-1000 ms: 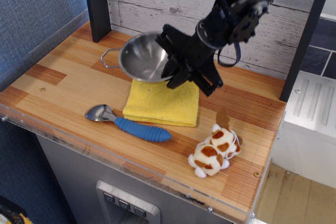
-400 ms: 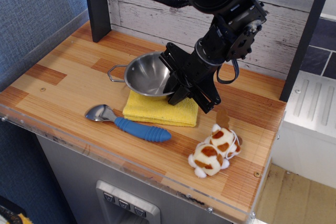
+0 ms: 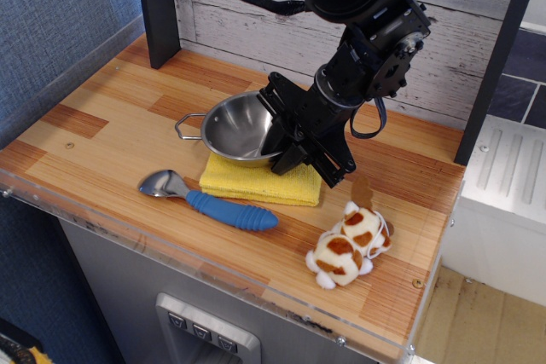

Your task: Place the colander on top of the yellow towel

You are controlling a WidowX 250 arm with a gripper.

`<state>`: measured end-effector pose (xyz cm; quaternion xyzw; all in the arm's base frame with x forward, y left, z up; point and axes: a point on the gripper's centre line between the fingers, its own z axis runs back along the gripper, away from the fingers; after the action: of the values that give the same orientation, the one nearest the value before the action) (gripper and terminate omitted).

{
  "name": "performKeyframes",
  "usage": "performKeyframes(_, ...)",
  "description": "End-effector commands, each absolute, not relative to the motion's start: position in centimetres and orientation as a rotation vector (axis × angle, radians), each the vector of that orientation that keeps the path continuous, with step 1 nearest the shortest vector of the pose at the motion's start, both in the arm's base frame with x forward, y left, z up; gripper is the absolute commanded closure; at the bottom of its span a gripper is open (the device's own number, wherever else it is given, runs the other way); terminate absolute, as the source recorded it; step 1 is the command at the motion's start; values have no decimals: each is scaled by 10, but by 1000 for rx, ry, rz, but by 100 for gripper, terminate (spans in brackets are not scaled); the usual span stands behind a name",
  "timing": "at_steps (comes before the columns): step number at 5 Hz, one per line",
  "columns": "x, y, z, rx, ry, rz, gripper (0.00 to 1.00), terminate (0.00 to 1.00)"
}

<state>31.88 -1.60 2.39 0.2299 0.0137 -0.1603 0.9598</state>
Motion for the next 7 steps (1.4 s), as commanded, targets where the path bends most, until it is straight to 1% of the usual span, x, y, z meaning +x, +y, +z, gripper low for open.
performKeyframes(1, 321, -12, 40, 457, -5, -311, 0, 0)
performKeyframes(2, 321, -11, 44, 447, -25, -314, 0, 0)
performKeyframes(3, 321, -12, 62, 450, -79, -317, 0, 0)
performKeyframes(4, 318, -21, 83, 459, -149, -336, 0, 0)
performKeyframes(5, 314, -25, 96, 494, -185, -372, 0, 0)
performKeyframes(6, 305, -25, 114, 471, -248, -369, 0, 0)
performKeyframes(7, 305, -25, 114, 471, -248, -369, 0, 0)
